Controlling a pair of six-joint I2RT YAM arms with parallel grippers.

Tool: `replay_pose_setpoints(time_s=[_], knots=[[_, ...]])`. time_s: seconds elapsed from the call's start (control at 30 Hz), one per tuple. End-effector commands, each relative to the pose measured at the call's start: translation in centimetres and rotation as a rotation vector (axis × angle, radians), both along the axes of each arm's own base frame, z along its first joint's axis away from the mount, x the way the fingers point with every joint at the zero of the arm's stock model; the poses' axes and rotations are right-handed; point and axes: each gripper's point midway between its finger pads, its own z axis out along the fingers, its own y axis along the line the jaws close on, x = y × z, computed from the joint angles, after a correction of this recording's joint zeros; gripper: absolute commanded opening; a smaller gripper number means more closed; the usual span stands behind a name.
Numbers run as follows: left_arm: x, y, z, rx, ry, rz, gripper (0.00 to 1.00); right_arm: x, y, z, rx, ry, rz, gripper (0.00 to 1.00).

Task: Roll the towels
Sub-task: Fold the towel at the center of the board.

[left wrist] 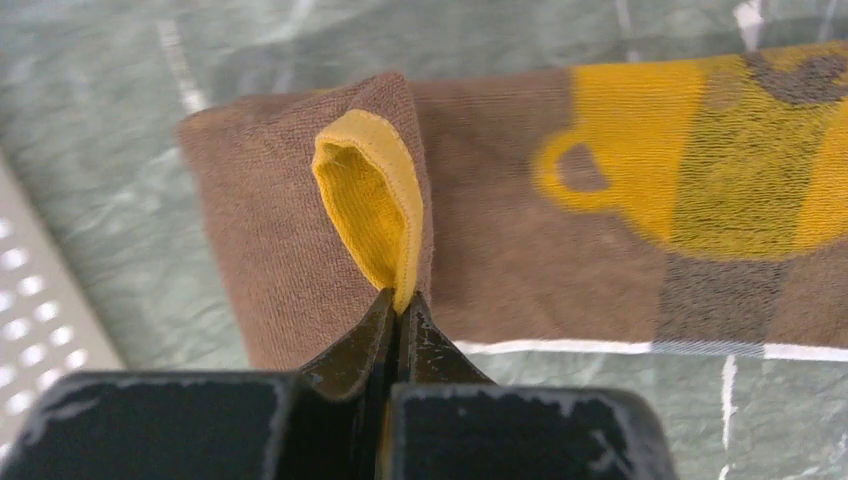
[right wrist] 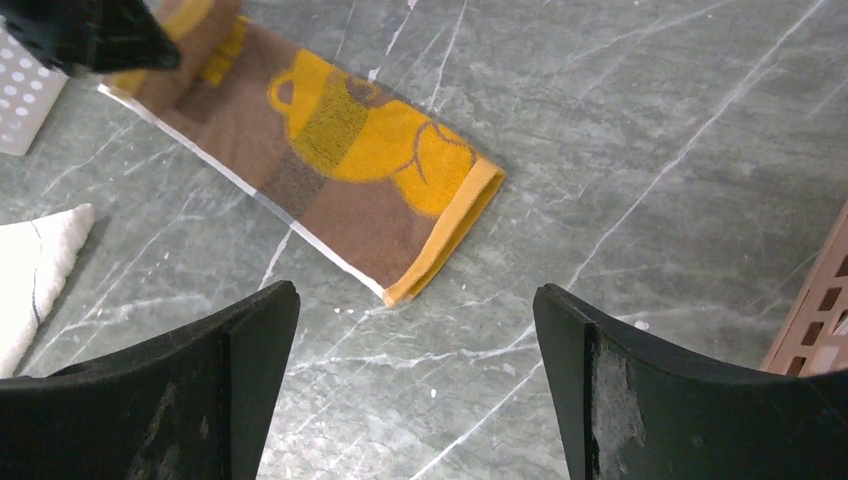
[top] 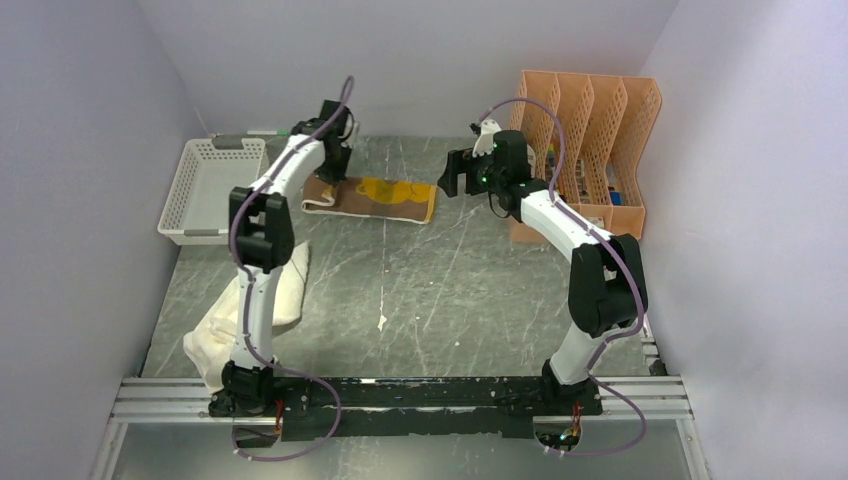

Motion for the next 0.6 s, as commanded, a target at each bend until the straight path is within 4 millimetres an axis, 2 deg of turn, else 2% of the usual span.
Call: replay_pose_setpoints(time_s=[0.0,0.13,0.23,0.43,0.57], knots=[[-0.8,-3.2,-0.6,0.045,0.057,-0.072,0.07,-0.3,-0.6,0.4,-0.015,0.014,-0.02,0.89],[-1.2,-8.2,-1.3,-0.061,0.064,-0.173,0.07,-0.4,-0.9,0.1,-0.03,0.015,-0.022,0.89],[-1.7,-11.0,-1.7,-0.176,0.084,-0.235,0.07,-0.4,-0.9,-0.1,-0.039,0.026,-0.022,0.89],[-2.5,-15.5,-1.9,-0.334,0.098,-0.319,0.07,-0.4,-0.9,-0.3,-0.039,0.034,-0.017,0.89],[-2.8,-17.6,-2.2,-0.403,0.106,-0.344,0.07,-0.5,-0.9,-0.1,-0.041,0.037,-0.015,0.89]])
